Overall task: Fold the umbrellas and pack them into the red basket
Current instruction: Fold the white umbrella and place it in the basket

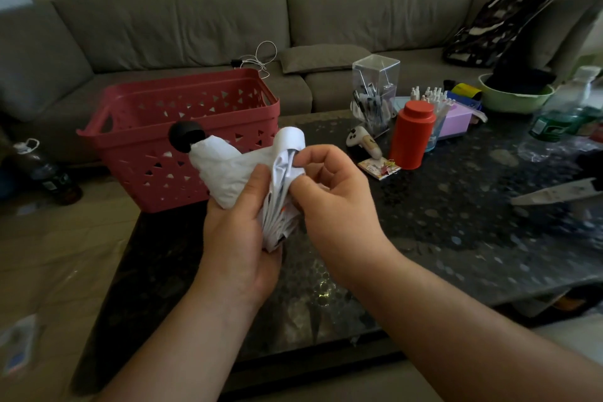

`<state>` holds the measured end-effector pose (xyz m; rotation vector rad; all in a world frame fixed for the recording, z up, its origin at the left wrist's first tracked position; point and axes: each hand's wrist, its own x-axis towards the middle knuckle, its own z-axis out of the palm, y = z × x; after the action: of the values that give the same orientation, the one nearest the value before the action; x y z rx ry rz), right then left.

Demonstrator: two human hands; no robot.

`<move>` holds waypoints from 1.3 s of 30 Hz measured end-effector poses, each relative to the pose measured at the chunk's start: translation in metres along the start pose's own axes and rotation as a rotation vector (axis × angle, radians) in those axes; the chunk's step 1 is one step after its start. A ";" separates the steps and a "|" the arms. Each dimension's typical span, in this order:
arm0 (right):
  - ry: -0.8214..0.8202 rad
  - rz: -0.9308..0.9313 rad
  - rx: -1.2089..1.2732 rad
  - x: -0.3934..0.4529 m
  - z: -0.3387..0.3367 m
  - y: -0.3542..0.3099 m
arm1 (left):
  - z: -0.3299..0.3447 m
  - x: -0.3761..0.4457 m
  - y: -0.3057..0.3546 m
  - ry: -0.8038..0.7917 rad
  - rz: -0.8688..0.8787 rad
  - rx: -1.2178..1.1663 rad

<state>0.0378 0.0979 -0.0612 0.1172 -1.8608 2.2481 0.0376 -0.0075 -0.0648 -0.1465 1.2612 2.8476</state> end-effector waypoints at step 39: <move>-0.695 0.242 -0.107 0.025 -0.064 -0.028 | -0.034 0.013 0.037 -0.505 -0.354 0.352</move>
<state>0.0249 0.1679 -0.0415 0.7829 -2.4324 2.4578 0.0254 -0.0579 -0.0617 0.3056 1.4111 2.1368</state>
